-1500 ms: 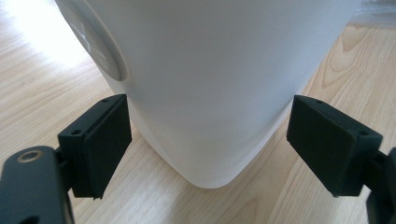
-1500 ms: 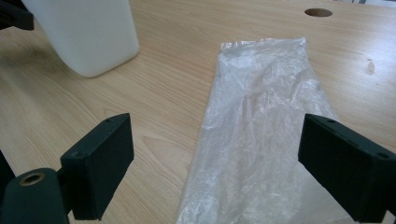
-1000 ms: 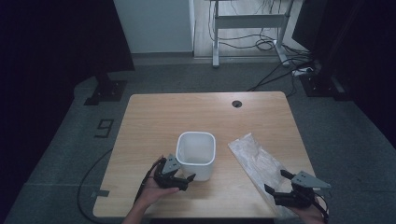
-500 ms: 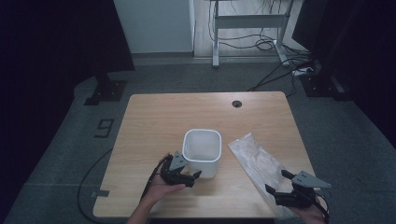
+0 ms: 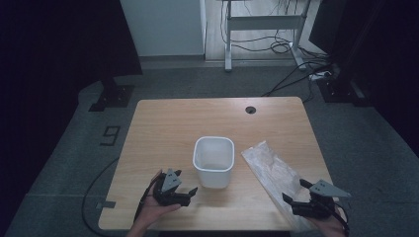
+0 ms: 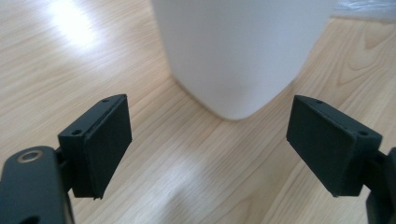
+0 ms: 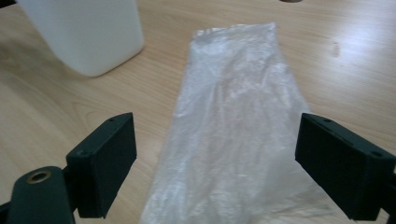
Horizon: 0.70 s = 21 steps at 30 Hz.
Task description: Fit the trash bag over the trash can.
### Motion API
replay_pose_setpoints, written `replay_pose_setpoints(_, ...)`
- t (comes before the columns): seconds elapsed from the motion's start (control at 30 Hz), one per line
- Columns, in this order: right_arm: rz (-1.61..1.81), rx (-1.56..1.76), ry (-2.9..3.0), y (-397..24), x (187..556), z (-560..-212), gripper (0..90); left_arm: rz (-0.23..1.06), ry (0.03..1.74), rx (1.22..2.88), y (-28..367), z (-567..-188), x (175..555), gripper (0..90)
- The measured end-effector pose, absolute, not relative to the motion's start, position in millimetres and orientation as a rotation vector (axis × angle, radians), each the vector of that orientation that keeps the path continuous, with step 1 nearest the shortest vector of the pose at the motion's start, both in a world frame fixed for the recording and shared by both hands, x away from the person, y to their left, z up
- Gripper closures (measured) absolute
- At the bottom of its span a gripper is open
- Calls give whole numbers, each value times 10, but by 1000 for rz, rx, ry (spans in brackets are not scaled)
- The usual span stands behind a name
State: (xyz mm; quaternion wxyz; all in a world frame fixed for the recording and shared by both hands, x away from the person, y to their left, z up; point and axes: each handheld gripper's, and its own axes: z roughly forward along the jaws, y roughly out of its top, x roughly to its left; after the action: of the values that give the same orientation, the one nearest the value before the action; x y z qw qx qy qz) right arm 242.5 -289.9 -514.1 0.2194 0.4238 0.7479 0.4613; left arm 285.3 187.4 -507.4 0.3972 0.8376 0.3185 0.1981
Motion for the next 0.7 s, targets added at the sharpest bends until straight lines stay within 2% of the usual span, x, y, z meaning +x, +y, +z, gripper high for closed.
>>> replay_pose_setpoints(0.43, 1148, 1375, 1991, -3221, 2777, -5336, 151, 538, 829, 2194, 1888, -5231, 2941, 139)
replay_pose_setpoints(0.7, 1101, 1412, 2027, -3212, 2886, -5419, 231, 548, 814, 2221, 1860, -5254, 2927, 140)
